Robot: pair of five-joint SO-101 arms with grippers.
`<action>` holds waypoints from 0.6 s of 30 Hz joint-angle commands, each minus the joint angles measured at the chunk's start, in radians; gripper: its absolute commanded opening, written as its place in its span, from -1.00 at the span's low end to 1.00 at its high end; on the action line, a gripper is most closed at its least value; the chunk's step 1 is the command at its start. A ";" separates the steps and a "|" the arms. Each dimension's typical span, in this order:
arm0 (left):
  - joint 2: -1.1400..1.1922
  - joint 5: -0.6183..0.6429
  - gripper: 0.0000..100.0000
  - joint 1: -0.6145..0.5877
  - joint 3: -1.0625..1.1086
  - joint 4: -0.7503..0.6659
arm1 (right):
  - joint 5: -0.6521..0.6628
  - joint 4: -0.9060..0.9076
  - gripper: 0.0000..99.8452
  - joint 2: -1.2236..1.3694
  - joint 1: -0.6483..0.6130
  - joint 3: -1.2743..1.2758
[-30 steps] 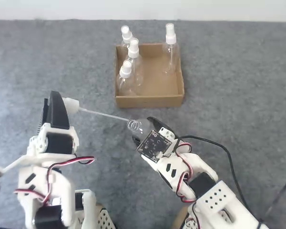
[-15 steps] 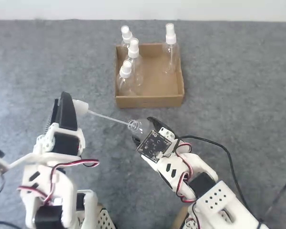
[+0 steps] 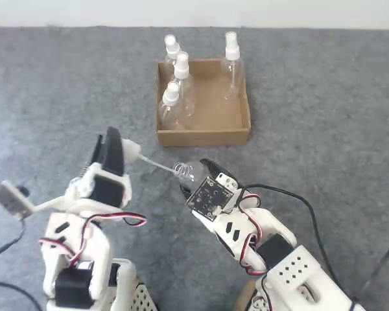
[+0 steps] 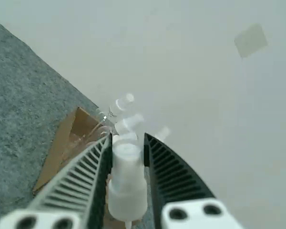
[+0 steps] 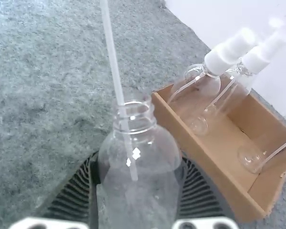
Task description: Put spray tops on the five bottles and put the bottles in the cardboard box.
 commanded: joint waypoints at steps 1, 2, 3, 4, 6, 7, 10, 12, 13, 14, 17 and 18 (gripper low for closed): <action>-0.020 -0.031 -0.98 0.057 0.013 -0.034 | 0.009 -0.027 -0.95 -0.038 -0.007 -0.012; -0.020 -0.031 -0.98 0.068 0.021 -0.035 | 0.009 -0.027 -0.95 -0.038 -0.015 -0.012; -0.020 -0.031 -0.98 0.078 0.025 -0.037 | 0.009 -0.027 -0.95 -0.038 -0.021 -0.012; -0.020 -0.031 -0.98 0.086 0.033 -0.043 | 0.009 -0.027 -0.95 -0.038 -0.025 -0.012; -0.020 -0.037 -0.98 0.104 0.054 -0.058 | 0.009 -0.027 -0.95 -0.038 -0.024 -0.014; -0.020 -0.051 -0.98 0.115 0.064 -0.066 | 0.009 -0.027 -0.95 -0.038 -0.022 -0.015; -0.020 -0.083 -0.97 0.161 0.087 -0.075 | 0.009 -0.027 -0.95 -0.038 -0.022 -0.018; -0.020 -0.097 -0.97 0.203 0.099 -0.075 | 0.009 -0.027 -0.95 -0.038 -0.024 -0.018; -0.020 -0.103 -0.97 0.219 0.104 -0.075 | 0.009 -0.027 -0.95 -0.038 -0.024 -0.018; -0.020 -0.110 -0.97 0.235 0.108 -0.075 | 0.009 -0.027 -0.95 -0.038 -0.024 -0.018; -0.020 -0.135 -0.97 0.259 0.111 -0.069 | 0.009 -0.027 -0.95 -0.039 -0.021 -0.018; -0.020 -0.138 -0.97 0.262 0.113 -0.069 | 0.009 -0.027 -0.95 -0.039 -0.021 -0.018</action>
